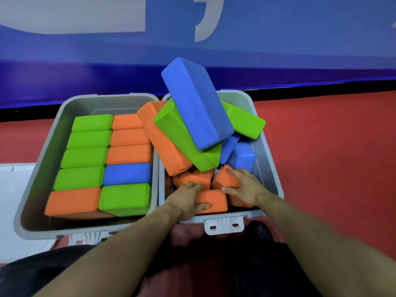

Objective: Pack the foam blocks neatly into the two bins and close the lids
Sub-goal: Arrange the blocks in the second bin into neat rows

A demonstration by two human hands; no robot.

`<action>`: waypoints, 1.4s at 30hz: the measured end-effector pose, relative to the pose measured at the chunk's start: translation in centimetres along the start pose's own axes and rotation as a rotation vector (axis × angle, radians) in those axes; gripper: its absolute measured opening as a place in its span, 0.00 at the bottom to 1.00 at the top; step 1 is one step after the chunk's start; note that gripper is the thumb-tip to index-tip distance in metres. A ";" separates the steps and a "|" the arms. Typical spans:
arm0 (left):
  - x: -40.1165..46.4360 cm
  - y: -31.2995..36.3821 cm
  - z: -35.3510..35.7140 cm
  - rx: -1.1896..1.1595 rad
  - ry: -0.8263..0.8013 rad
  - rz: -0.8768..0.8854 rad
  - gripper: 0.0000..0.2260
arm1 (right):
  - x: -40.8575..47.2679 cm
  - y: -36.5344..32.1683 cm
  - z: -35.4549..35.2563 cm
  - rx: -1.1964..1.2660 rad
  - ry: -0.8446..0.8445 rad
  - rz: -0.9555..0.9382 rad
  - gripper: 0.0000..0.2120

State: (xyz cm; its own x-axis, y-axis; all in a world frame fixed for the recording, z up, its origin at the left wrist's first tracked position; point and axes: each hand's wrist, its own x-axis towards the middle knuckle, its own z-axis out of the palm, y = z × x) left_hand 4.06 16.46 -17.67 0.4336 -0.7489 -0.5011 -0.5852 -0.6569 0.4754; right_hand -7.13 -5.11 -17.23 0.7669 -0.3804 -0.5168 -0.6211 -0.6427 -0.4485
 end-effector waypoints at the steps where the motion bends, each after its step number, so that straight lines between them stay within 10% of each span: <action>1: 0.3 -0.2 0.6 0.022 -0.019 0.017 0.33 | 0.2 0.3 0.6 -0.019 0.002 -0.006 0.41; 11: 4.1 0.1 0.7 0.083 -0.223 -0.141 0.39 | 2.0 2.3 2.2 -0.108 0.104 -0.014 0.39; 14: 5.3 0.6 -0.6 -0.217 -0.178 -0.318 0.44 | 2.1 2.4 2.5 -0.167 0.119 -0.028 0.36; 17: 6.3 0.1 -1.2 -0.433 -0.035 -0.483 0.20 | 2.5 2.2 2.7 -0.179 0.096 -0.020 0.35; 25: 7.0 -2.8 0.1 -1.259 0.100 -0.778 0.11 | 2.8 1.9 2.4 -0.166 0.042 -0.015 0.39; 42: 5.4 -2.6 1.7 -1.555 0.262 -0.629 0.19 | 2.0 1.8 1.7 -0.122 0.024 -0.013 0.53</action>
State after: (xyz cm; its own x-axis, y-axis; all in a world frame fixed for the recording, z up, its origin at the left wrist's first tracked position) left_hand 6.71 14.24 -22.85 0.5063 -0.2473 -0.8261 0.8154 -0.1746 0.5520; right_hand -6.94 -5.90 -20.32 0.7795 -0.3864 -0.4931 -0.5879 -0.7231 -0.3627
